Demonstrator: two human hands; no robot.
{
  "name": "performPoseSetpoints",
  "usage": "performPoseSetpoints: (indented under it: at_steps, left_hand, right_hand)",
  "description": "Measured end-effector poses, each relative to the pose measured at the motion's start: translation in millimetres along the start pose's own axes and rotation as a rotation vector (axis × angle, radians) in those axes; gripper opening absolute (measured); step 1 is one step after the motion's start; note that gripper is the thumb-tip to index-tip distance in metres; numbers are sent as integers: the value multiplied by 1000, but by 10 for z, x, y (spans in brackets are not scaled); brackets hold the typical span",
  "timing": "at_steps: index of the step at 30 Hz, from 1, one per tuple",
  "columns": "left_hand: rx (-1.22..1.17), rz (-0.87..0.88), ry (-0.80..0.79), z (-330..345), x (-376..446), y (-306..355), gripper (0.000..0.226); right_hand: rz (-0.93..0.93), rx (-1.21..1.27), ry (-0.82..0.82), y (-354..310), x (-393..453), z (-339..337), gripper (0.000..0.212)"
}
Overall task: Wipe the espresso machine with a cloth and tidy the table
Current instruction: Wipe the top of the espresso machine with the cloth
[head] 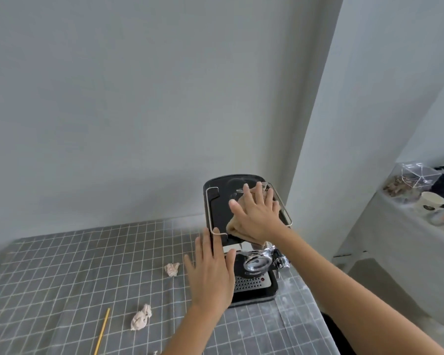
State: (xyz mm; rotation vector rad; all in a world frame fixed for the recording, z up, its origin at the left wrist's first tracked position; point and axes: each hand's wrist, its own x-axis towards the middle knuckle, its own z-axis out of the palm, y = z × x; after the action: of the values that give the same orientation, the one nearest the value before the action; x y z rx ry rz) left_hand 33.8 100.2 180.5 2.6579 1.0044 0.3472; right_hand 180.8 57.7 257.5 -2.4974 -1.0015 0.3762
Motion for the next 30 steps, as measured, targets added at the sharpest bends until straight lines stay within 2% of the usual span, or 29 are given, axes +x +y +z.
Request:
performPoseSetpoints:
  at_steps: [3, 7, 14, 19, 20, 22, 24, 26, 28, 30]
  left_hand:
    - [-31, -22, 1, 30, -15, 14, 74]
    - [-80, -45, -5, 42, -10, 22, 76]
    - [-34, -40, -14, 51, -8, 21, 71]
    - [47, -48, -25, 26, -44, 36, 68]
    - [55, -51, -20, 28, -38, 35, 67]
    - [46, -54, -7, 21, -19, 41, 66]
    - [25, -45, -7, 13, -14, 51, 67]
    - [14, -27, -3, 37, -4, 45, 69]
    - [16, -35, 5, 47, 4, 39, 69]
    - [41, -57, -19, 31, -12, 47, 67]
  right_hand:
    - [88, -51, 160, -34, 221, 249, 85]
    - [69, -130, 196, -49, 411, 338, 80]
    - [-392, -304, 71, 52, 621, 197, 52]
    - [-574, -141, 26, 269, 527, 197, 51]
    - [-552, -118, 49, 310, 487, 197, 53]
    - [-390, -90, 72, 319, 435, 201, 59]
    - [-192, -131, 89, 213, 472, 237, 67]
    - [-99, -192, 124, 39, 608, 257, 68]
    - [-154, -277, 111, -51, 750, 272, 62]
    - [-301, -324, 74, -2, 789, 273, 55]
